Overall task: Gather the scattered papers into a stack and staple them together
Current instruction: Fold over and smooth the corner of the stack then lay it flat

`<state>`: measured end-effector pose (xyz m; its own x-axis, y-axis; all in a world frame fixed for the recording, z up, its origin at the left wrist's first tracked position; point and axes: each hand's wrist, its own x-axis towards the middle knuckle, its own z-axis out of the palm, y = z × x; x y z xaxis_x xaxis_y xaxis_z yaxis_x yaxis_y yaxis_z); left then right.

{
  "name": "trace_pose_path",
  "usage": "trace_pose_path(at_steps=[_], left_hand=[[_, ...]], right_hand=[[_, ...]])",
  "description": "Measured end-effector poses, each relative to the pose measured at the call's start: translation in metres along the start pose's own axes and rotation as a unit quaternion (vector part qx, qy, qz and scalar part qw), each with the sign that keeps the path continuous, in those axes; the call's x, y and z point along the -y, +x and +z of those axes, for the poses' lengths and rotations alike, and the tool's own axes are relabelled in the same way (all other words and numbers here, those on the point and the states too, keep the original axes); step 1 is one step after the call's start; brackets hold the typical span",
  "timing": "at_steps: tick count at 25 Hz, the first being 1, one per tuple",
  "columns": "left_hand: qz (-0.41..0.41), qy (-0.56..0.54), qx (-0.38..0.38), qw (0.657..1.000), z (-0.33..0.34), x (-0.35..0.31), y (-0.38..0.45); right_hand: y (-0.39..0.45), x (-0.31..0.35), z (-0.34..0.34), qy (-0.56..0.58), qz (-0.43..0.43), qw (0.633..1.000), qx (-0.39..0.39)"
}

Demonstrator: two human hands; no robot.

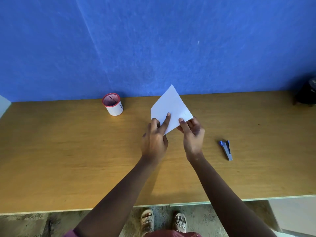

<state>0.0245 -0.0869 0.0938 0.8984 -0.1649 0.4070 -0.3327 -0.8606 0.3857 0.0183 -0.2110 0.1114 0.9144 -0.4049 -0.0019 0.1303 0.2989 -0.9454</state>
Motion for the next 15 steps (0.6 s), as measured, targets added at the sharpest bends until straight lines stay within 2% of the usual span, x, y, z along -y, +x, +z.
trace_pose_path(at_steps=[5,7,11,15], left_hand=[[0.016,-0.157,0.073,0.985,0.002,0.005,-0.007],[-0.002,-0.195,0.06,0.979,-0.001,0.005,-0.002],[0.014,-0.195,-0.001,0.981,-0.016,0.005,0.023],[0.063,-0.168,0.047,0.983,-0.029,0.01,0.05]], right_hand=[[0.003,-0.006,-0.013,-0.008,0.015,1.0,0.021],[0.005,-0.008,-0.019,-0.015,0.017,0.999,0.041],[0.006,-0.006,-0.023,-0.051,-0.006,0.993,0.111],[0.005,0.0,-0.022,-0.085,-0.025,0.982,0.169]])
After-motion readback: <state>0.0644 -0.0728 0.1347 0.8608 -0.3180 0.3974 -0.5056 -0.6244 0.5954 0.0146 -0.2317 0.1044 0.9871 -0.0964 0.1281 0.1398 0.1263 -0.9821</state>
